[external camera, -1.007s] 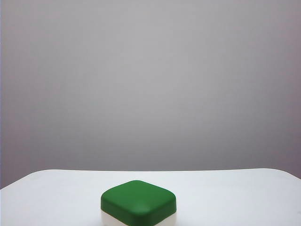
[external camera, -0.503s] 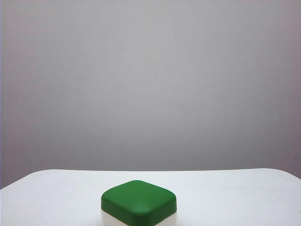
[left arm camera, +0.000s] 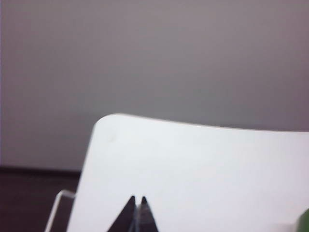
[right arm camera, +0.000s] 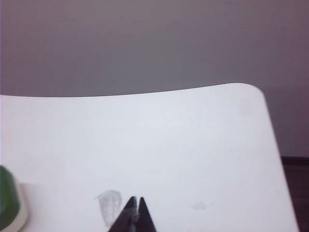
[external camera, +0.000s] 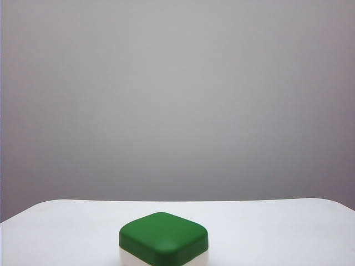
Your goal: Pick up the foam mahjong on the table and turn it over.
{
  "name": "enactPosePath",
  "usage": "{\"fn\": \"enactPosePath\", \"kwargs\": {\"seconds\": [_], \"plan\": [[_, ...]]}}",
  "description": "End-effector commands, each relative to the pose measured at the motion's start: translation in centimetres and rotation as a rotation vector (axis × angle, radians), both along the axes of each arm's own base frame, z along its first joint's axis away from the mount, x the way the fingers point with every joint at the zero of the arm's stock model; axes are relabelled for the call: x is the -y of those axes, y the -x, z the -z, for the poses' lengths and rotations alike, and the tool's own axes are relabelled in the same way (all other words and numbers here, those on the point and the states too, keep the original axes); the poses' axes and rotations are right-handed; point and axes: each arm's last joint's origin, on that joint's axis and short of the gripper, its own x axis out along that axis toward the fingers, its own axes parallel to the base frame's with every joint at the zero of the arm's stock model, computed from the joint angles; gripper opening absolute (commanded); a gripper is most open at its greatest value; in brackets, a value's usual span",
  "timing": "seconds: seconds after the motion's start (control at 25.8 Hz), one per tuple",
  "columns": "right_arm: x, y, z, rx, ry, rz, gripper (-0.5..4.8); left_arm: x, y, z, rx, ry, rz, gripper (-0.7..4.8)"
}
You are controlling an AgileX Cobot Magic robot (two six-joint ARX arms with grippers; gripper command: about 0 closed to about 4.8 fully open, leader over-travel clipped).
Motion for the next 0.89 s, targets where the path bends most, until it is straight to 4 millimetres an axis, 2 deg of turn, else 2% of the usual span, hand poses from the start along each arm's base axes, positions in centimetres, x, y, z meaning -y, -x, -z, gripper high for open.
{"fn": "enactPosePath", "kwargs": {"seconds": [0.04, 0.89], "plan": [[0.04, -0.04, 0.17, 0.001, 0.007, 0.019, -0.05, -0.14, 0.08, 0.38, -0.049, -0.012, -0.041, -0.05], [-0.05, -0.01, 0.13, 0.004, 0.000, -0.011, 0.00, -0.13, 0.08, 0.37, -0.047, -0.013, -0.038, -0.05]]}}
